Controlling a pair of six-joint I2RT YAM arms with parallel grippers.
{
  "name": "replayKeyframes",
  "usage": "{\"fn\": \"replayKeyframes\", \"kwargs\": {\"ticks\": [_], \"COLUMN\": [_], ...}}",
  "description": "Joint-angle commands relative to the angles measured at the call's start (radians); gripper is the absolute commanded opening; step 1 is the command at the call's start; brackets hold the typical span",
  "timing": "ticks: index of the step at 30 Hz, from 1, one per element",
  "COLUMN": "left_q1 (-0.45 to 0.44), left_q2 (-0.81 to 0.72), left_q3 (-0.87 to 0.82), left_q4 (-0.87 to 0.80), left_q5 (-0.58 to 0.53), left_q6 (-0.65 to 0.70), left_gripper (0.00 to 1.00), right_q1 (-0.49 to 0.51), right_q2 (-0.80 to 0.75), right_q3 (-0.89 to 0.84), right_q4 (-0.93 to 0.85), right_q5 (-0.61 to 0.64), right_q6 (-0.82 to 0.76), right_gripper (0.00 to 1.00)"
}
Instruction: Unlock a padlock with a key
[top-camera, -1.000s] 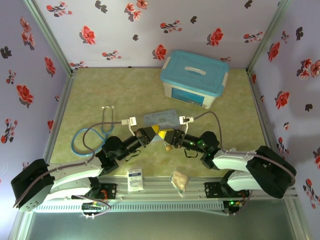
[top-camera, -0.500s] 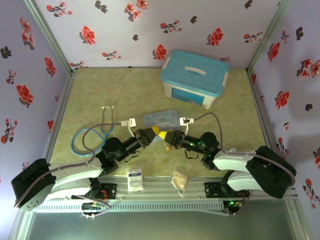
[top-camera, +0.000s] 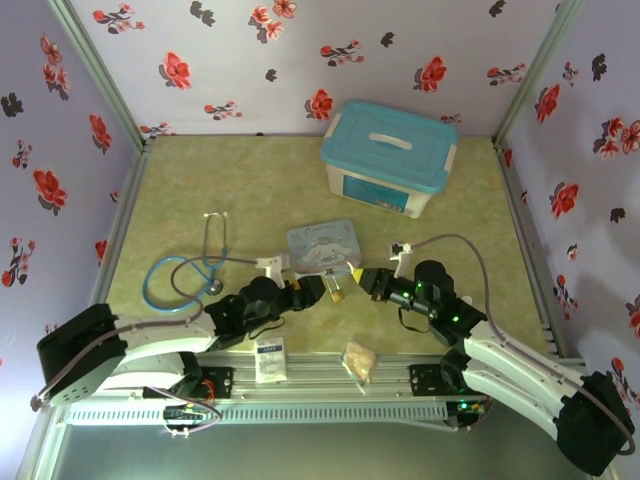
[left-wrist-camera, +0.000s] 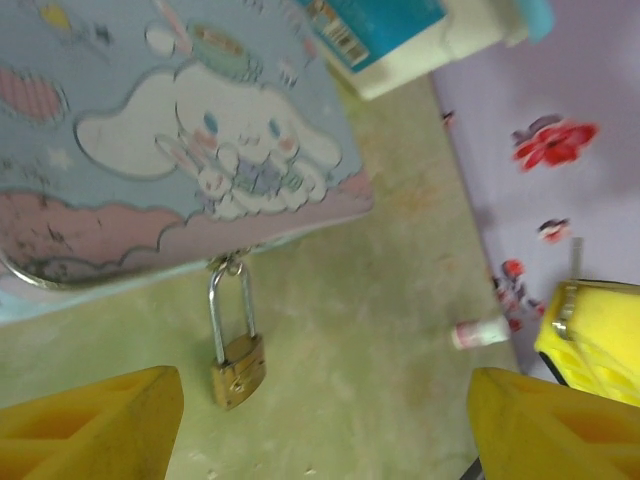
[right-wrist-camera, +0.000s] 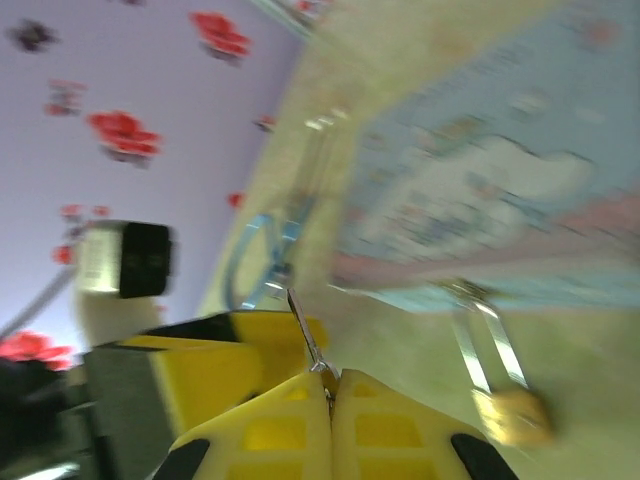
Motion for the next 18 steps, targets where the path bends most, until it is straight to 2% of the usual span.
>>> {"fn": "replayKeyframes", "kwargs": {"ticks": [1, 4, 7, 13, 18], "left_q1": [-0.029, -0.039, -0.040, -0.041, -0.041], "left_q2": [0.089, 0.198, 0.277, 0.395, 0.490], "left_q3": [0.065, 0.119, 0.157, 0.206, 0.207], "left_q4": [-0.031, -0.042, -0.078, -0.018, 0.059], "left_q5": [0.014, 0.024, -0.013, -0.042, -0.054], "left_q6": [0.006, 0.025, 0.045, 0.098, 0.067], "left_gripper": [0.76, 0.76, 0.76, 0.73, 0.66], "right_q1": [-0.010, -0.012, -0.013, -0.012, -0.012], "right_q2": [-0.009, 0.016, 0.044, 0.012, -0.011], "right_q3": [0.042, 0.050, 0.056, 0.041, 0.047], "right_q4": [-0.290, -0.340, -0.376, -0.396, -0.454], "right_q5": [0.074, 0.100, 0.118, 0.132, 0.153], "right_q6": [-0.067, -0.080, -0.088, -0.088, -0.101], "right_gripper": [0.00, 0.00, 0.00, 0.00, 0.00]}}
